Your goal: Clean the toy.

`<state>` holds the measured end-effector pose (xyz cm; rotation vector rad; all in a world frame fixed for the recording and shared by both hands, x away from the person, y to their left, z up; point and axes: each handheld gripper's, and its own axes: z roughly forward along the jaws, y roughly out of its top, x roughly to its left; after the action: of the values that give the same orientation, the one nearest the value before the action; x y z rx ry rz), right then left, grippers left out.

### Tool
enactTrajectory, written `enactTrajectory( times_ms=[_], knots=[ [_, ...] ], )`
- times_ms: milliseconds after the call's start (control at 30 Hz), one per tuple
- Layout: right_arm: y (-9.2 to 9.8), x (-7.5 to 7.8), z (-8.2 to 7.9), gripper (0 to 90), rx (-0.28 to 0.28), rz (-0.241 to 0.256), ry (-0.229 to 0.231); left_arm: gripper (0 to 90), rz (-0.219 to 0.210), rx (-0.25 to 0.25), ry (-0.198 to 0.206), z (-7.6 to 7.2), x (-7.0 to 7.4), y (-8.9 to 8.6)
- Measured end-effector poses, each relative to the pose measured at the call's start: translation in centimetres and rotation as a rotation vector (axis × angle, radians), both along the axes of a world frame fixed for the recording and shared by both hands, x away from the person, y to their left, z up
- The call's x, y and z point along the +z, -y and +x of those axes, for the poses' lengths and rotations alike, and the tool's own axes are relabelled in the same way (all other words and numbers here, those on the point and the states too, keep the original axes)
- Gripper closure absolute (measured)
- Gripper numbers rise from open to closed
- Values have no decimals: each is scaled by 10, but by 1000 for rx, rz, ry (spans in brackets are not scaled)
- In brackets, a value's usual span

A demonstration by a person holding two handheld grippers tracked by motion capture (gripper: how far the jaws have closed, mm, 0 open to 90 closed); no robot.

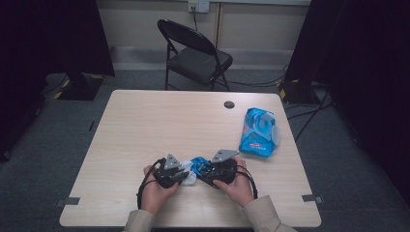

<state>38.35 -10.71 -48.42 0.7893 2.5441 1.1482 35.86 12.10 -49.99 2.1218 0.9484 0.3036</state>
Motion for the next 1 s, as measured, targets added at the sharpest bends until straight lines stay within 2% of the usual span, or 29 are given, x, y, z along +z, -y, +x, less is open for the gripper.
enactTrajectory(
  times_ms=[167, 233, 400, 500, 567, 667, 1000],
  knots=[
    [0, 0, 0, 436, -1, 0, -1, 826, -5, -25, 0, -5, 0, 6],
    [0, 0, 0, 436, 0, -2, 1, 827, -28, -41, -10, -7, -1, 11],
    [0, 0, 0, 436, -1, -5, -1, 827, -28, -53, -2, -13, -2, 22],
    [0, 0, 0, 435, -2, -3, 1, 828, -56, -74, -10, -16, -3, 28],
    [-1, 0, 0, 435, -3, -5, 2, 828, -56, -88, -10, -18, -4, 33],
    [-1, 0, 0, 435, -3, -4, 1, 828, -31, -93, -4, -19, -2, 39],
    [-1, 0, 0, 435, -2, -4, 2, 828, -51, -113, -13, -23, -3, 45]
  ],
)
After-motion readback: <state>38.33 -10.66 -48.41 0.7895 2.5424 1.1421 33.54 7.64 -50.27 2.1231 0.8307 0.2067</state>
